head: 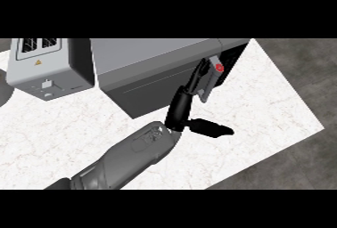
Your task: Pick up the milk, place it into the microwave and close the microwave
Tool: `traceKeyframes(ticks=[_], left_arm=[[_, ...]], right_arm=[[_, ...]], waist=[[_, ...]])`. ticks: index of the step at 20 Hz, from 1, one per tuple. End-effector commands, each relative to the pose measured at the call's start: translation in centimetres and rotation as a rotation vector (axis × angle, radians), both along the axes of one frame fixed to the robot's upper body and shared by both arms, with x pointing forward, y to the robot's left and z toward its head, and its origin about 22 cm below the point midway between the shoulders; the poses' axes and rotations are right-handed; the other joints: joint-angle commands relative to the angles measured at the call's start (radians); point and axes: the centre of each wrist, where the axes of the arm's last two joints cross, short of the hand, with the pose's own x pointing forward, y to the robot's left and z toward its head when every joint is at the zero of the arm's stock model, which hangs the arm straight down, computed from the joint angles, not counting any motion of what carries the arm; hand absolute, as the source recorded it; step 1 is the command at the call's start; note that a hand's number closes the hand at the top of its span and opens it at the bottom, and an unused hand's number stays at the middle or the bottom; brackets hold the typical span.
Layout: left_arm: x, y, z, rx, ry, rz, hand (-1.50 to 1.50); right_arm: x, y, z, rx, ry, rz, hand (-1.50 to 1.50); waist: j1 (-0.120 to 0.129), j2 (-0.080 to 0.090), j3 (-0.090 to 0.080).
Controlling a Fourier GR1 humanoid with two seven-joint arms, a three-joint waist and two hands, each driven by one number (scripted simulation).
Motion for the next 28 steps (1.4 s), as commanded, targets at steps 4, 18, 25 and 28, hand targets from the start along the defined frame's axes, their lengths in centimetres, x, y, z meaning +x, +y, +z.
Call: traceKeyframes(ticks=[4,18,25,28], left_arm=[[1.3,-0.4,0.9,-0.018,0.019,0.036,-1.50],[1.5,-0.4,0.6,-0.026,0.014,0.042,-1.50],[1.7,-0.8,1.2,-0.033,0.001,0.032,-1.50],[1.7,-0.7,1.0,-0.034,0.009,0.033,-1.50]], right_arm=[[0.4,-0.4,0.7,-0.009,0.009,0.020,-1.50],[0.9,-0.9,1.9,-0.016,0.016,0.046,-1.50],[1.3,-0.4,1.9,0.006,0.019,0.091,-1.50],[1.5,-0.7,2.5,-0.002,0.006,0.090,-1.50]], waist=[[-0.014,0.010,0.001],[-0.030,0.004,0.001],[-0.036,0.009,0.004],[-0.033,0.006,0.003]])
